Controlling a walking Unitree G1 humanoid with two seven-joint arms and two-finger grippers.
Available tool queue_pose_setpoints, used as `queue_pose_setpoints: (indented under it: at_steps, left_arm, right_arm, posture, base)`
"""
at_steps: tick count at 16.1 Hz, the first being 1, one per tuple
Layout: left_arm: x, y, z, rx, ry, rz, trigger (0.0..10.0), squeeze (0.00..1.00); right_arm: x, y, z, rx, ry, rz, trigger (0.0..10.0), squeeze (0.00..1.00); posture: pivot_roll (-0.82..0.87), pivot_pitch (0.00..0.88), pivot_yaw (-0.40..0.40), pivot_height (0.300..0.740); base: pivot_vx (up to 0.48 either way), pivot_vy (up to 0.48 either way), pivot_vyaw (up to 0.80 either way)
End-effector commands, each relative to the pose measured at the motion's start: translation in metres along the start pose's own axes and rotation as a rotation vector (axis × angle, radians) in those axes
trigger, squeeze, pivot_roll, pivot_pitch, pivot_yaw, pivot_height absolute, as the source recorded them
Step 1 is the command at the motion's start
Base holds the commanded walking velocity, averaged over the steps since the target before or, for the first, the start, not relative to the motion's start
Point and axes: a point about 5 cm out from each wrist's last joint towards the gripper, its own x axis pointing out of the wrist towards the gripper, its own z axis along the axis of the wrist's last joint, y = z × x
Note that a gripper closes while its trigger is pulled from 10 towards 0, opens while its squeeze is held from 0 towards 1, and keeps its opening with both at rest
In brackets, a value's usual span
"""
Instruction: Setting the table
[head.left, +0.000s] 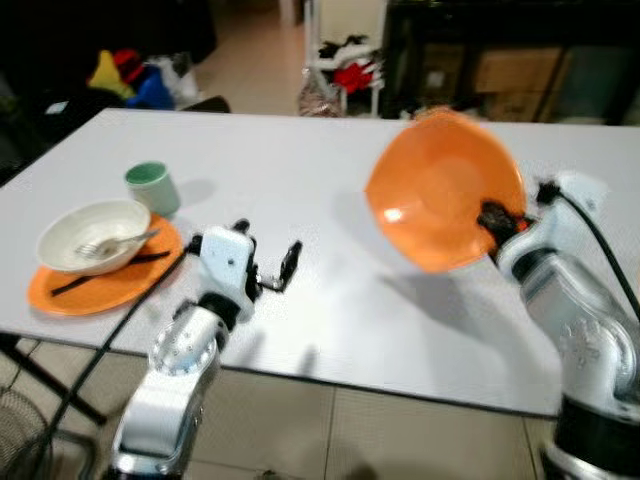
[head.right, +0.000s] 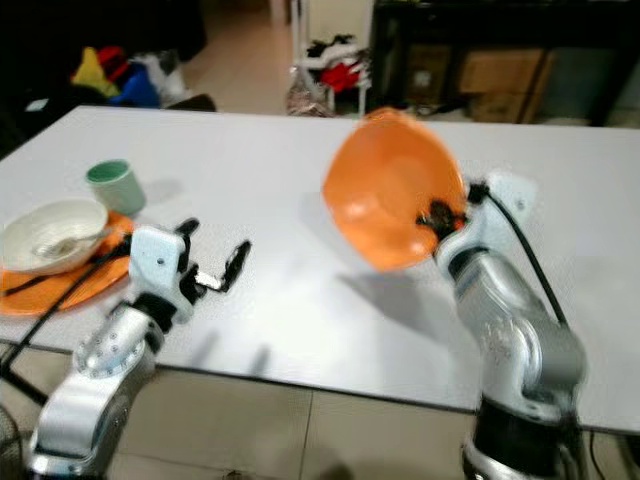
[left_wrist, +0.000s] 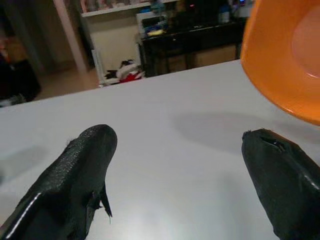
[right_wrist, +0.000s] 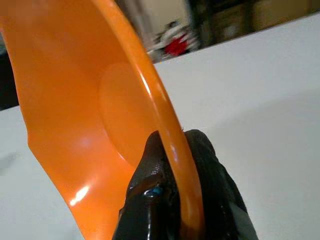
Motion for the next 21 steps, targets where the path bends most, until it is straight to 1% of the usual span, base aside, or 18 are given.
queue_pose_setpoints:
  at_steps: [1,3,4,5,6,7,9,10,12,14,16,17,18,19,20,21]
  left_arm:
    - [0.000,0.003,-0.002,0.016,0.020,-0.018,10.0,0.00]
    - [0.002,0.000,0.002,0.055,0.028,-0.129,10.0,0.00]
    - [0.001,-0.001,0.003,0.063,0.029,-0.148,10.0,0.00]
    - [0.001,-0.003,0.006,0.084,0.031,-0.206,10.0,0.00]
    - [0.001,-0.004,0.007,0.091,0.030,-0.223,10.0,0.00]
    - [0.001,-0.006,0.011,0.101,0.026,-0.256,10.0,0.00]
    - [0.000,-0.008,0.014,0.112,0.027,-0.290,10.0,0.00]
    - [-0.001,-0.009,0.014,0.115,0.028,-0.296,10.0,0.00]
    - [-0.005,-0.010,0.016,0.114,0.038,-0.325,10.0,0.00]
    - [-0.009,-0.013,0.016,0.108,0.047,-0.345,10.0,0.00]
    - [-0.012,-0.014,0.017,0.102,0.055,-0.360,10.0,0.00]
    - [-0.017,-0.016,0.018,0.096,0.065,-0.380,10.0,0.00]
    - [-0.017,-0.016,0.018,0.096,0.065,-0.380,10.0,0.00]
    - [-0.020,-0.017,0.019,0.093,0.073,-0.391,10.0,0.00]
    - [-0.027,-0.019,0.020,0.092,0.091,-0.410,10.0,0.00]
    - [-0.030,-0.019,0.020,0.091,0.097,-0.410,10.0,0.00]
  right_arm:
    - [0.007,0.009,0.004,0.017,0.013,0.077,10.0,0.00]
    - [0.029,0.004,0.008,0.050,0.082,0.105,10.0,0.00]
    - [0.032,0.003,0.009,0.060,0.092,0.109,10.0,0.00]
    - [0.045,-0.001,0.009,0.086,0.140,0.090,10.0,0.00]
    - [0.050,-0.003,0.008,0.104,0.165,0.071,10.0,0.00]
    - [0.064,-0.011,0.003,0.163,0.239,0.024,10.0,0.00]
    - [0.078,-0.021,-0.003,0.279,0.302,-0.014,10.0,0.00]
    - [0.079,-0.021,-0.003,0.303,0.309,-0.004,10.0,0.00]
    - [0.086,-0.020,-0.003,0.423,0.329,0.026,10.0,0.00]
    - [0.092,-0.019,-0.003,0.490,0.330,0.025,10.0,0.00]
    - [0.095,-0.017,-0.003,0.523,0.333,0.029,10.0,0.00]
    - [0.099,-0.014,-0.003,0.565,0.327,0.023,10.0,0.00]
    - [0.099,-0.014,-0.003,0.565,0.327,0.023,10.0,0.00]
    - [0.101,-0.013,-0.005,0.584,0.329,0.015,10.0,0.00]
    - [0.104,-0.010,-0.009,0.619,0.338,-0.008,10.0,0.00]
    - [0.105,-0.008,-0.010,0.631,0.344,-0.014,10.0,0.00]
  posture:
    - [0.06,0.000,0.052,0.740]
    - [0.07,0.000,0.059,0.740]
    - [0.07,0.000,0.059,0.740]
    - [0.07,0.000,0.065,0.740]
    - [0.07,0.000,0.065,0.740]
    - [0.07,0.000,0.072,0.740]
    - [0.08,0.000,0.074,0.740]
    - [0.09,0.000,0.074,0.740]
    - [0.09,0.000,0.073,0.740]
    - [0.11,0.000,0.070,0.740]
    - [0.13,0.000,0.067,0.740]
    - [0.14,0.000,0.067,0.740]
    - [0.14,0.000,0.067,0.740]
    - [0.16,0.000,0.067,0.740]
    - [0.18,0.000,0.062,0.740]
    - [0.19,0.000,0.059,0.740]
  base:
    - [0.000,0.000,0.00]
    - [0.000,0.000,0.00]
    - [0.000,0.000,0.00]
    - [0.000,0.000,0.00]
    - [0.000,0.000,0.00]
    - [0.000,0.000,0.00]
    - [0.000,0.000,0.00]
    - [0.000,0.000,0.00]
    - [0.000,0.000,0.00]
    - [0.000,0.000,0.00]
    - [0.000,0.000,0.00]
    - [0.000,0.000,0.00]
    - [0.000,0.000,0.00]
    - [0.000,0.000,0.00]
    - [0.000,0.000,0.00]
    - [0.000,0.000,0.00]
